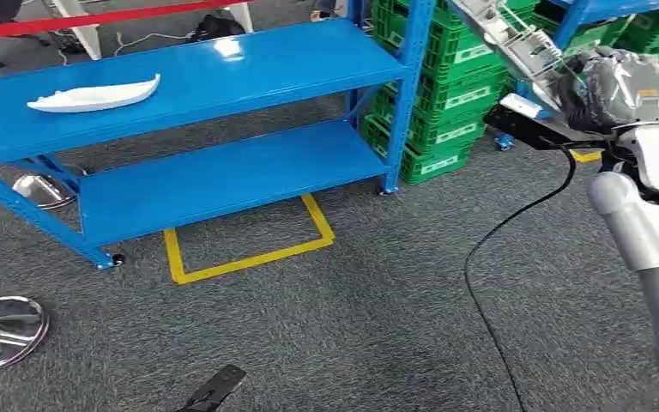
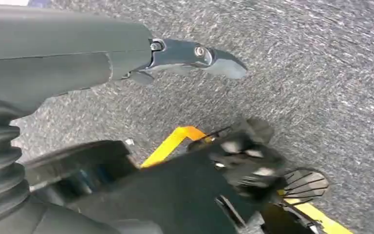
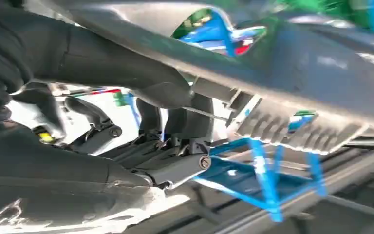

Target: Take the parts from the cabinet and place them on the table.

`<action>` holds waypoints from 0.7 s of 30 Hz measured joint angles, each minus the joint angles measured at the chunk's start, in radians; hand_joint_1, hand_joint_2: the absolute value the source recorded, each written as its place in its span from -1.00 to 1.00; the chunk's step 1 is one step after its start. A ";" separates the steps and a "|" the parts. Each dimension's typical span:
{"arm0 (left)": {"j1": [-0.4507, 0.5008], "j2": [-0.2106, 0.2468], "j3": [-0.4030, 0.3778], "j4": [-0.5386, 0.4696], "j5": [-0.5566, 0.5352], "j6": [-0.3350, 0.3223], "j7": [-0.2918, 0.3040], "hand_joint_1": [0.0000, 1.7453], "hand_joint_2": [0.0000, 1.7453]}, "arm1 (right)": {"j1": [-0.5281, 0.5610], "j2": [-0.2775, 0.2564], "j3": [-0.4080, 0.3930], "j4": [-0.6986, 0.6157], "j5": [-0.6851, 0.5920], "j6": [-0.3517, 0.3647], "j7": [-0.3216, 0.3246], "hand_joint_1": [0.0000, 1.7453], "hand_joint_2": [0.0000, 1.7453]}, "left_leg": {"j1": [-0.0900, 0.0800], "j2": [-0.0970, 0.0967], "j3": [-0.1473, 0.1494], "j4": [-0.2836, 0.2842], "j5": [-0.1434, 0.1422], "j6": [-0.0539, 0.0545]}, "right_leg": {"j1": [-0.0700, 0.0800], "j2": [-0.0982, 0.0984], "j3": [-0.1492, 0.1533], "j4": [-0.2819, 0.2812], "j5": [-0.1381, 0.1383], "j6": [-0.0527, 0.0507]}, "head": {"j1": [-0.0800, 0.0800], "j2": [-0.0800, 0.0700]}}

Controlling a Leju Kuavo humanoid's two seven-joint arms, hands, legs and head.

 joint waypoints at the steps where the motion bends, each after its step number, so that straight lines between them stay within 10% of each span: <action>1: 0.002 0.002 0.000 0.000 0.000 0.000 0.000 -1.00 1.00 | 0.001 0.000 0.000 0.005 0.000 -0.001 0.000 1.00 1.00 | 0.000 -0.002 -0.031 0.068 -0.023 0.000 | 0.000 0.016 -0.003 0.000 0.002 -0.002 | 0.000 0.000; 3: 0.003 0.004 0.000 0.000 0.000 0.000 0.000 -1.00 1.00 | 0.001 0.000 -0.001 0.016 0.001 -0.001 0.000 1.00 1.00 | 0.000 -0.003 -0.034 0.070 0.007 0.001 | -0.001 0.049 -0.006 0.000 0.005 0.001 | -0.001 0.000; 5: 0.002 0.004 0.000 0.000 0.000 0.000 0.000 -1.00 1.00 | 0.001 0.000 -0.005 0.023 0.001 -0.001 0.000 1.00 1.00 | 0.004 -0.017 0.032 -0.063 0.091 0.004 | -0.005 0.081 -0.006 0.001 0.009 0.008 | 0.000 0.000; 7: 0.001 0.004 0.000 0.000 0.000 0.000 0.000 -1.00 1.00 | -0.001 0.000 -0.006 0.026 0.001 -0.002 0.000 1.00 1.00 | 0.017 -0.099 0.090 -0.178 0.116 0.004 | -0.003 0.108 -0.014 0.006 0.011 0.020 | 0.000 0.000; 11: -0.002 0.003 0.000 0.000 0.000 0.000 0.000 -1.00 1.00 | -0.002 -0.008 -0.011 0.033 0.003 -0.006 0.000 1.00 1.00 | 0.013 -0.056 0.093 -0.197 0.115 0.026 | -0.017 0.159 -0.032 -0.014 0.034 0.053 | 0.000 0.000; 14: -0.005 0.000 0.000 0.000 -0.001 0.000 0.000 -1.00 1.00 | -0.007 -0.020 -0.015 0.045 0.012 -0.011 0.004 1.00 1.00 | 0.011 -0.023 0.093 -0.202 0.121 0.043 | -0.004 0.014 -0.089 0.103 -0.035 0.057 | 0.021 0.000; 17: -0.002 0.002 0.000 0.000 0.000 0.000 0.000 -1.00 1.00 | -0.007 -0.020 -0.016 0.065 0.019 -0.028 0.003 1.00 1.00 | 0.006 0.017 0.092 -0.201 0.121 0.045 | -0.004 -0.009 -0.179 0.310 -0.115 0.059 | 0.021 0.000; 19: -0.003 0.001 0.000 0.000 0.000 -0.001 0.000 -1.00 1.00 | -0.007 -0.020 -0.020 0.076 0.023 -0.030 0.002 1.00 1.00 | 0.004 0.041 0.094 -0.201 0.119 0.046 | -0.003 -0.011 -0.140 0.248 -0.073 0.054 | 0.021 0.000; 21: -0.006 0.001 0.000 0.000 0.000 -0.001 0.000 -1.00 1.00 | -0.009 -0.021 -0.027 0.082 0.025 -0.032 0.000 1.00 1.00 | 0.003 0.064 0.098 -0.201 0.115 0.041 | 0.004 -0.051 -0.029 0.061 0.001 0.046 | 0.021 0.000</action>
